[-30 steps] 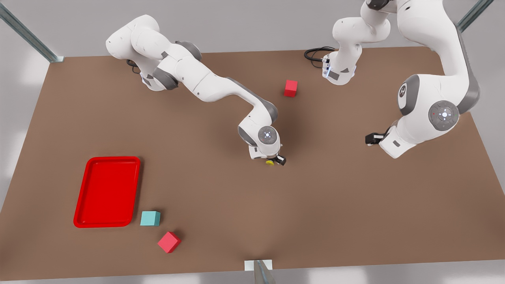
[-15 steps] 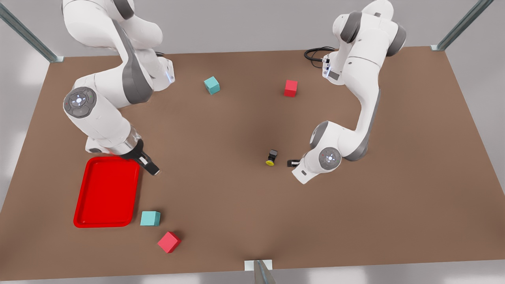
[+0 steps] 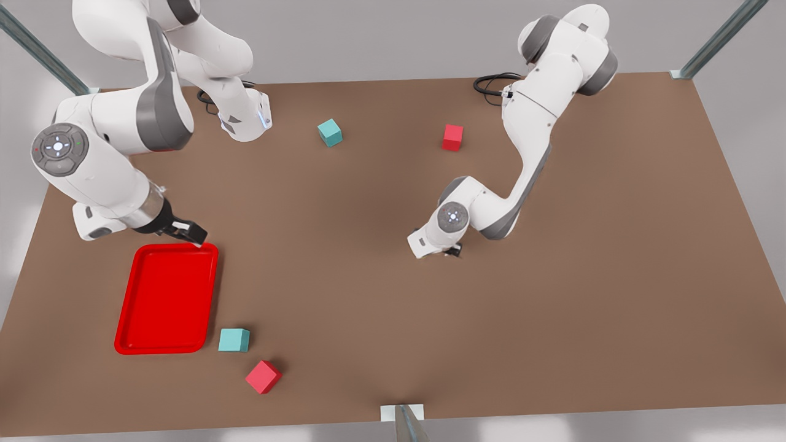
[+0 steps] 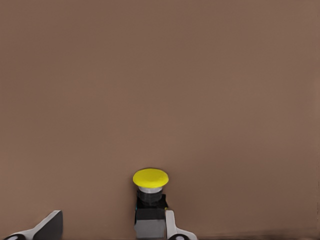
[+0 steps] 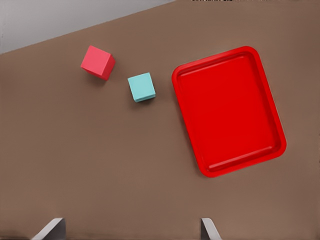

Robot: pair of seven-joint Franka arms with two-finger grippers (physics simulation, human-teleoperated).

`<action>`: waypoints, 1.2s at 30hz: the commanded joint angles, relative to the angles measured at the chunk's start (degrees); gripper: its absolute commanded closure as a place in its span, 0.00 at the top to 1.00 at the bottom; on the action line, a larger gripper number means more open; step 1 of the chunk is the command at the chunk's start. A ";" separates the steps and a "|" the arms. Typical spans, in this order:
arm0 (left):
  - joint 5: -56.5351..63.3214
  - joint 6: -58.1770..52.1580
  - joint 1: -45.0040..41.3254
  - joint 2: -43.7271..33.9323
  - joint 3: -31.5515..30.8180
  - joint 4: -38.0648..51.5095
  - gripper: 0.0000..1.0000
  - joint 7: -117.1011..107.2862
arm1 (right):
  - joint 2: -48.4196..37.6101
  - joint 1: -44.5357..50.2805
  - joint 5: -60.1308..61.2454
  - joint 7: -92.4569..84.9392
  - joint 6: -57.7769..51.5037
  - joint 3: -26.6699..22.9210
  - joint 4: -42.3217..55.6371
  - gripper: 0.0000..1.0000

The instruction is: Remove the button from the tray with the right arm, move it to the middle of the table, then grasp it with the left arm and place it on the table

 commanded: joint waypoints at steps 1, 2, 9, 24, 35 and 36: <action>0.41 4.76 -1.23 0.12 -0.25 -0.33 1.00 8.78 | -0.07 0.31 -0.32 -23.14 -0.78 0.10 0.46 1.00; 0.49 5.46 -1.84 0.30 -0.25 -0.33 1.00 8.87 | 0.10 0.05 -0.32 -23.05 -0.77 0.10 1.52 1.00; 0.41 6.34 -1.93 1.09 -0.07 -4.55 1.00 8.96 | 0.11 -0.13 -0.32 -23.14 -0.69 -0.08 1.61 1.00; -0.39 9.16 -1.85 4.78 0.10 -4.20 0.82 7.38 | 0.19 -0.75 -0.41 -23.23 -3.32 0.10 1.43 1.00; -0.30 9.16 -1.76 4.70 0.63 -4.11 0.53 7.99 | 0.19 -0.92 -0.32 -23.58 -3.32 0.01 1.52 1.00; -0.30 9.16 -1.76 4.78 0.63 -3.93 0.52 7.91 | 0.19 -0.83 -0.41 -23.49 -3.32 0.01 1.52 1.00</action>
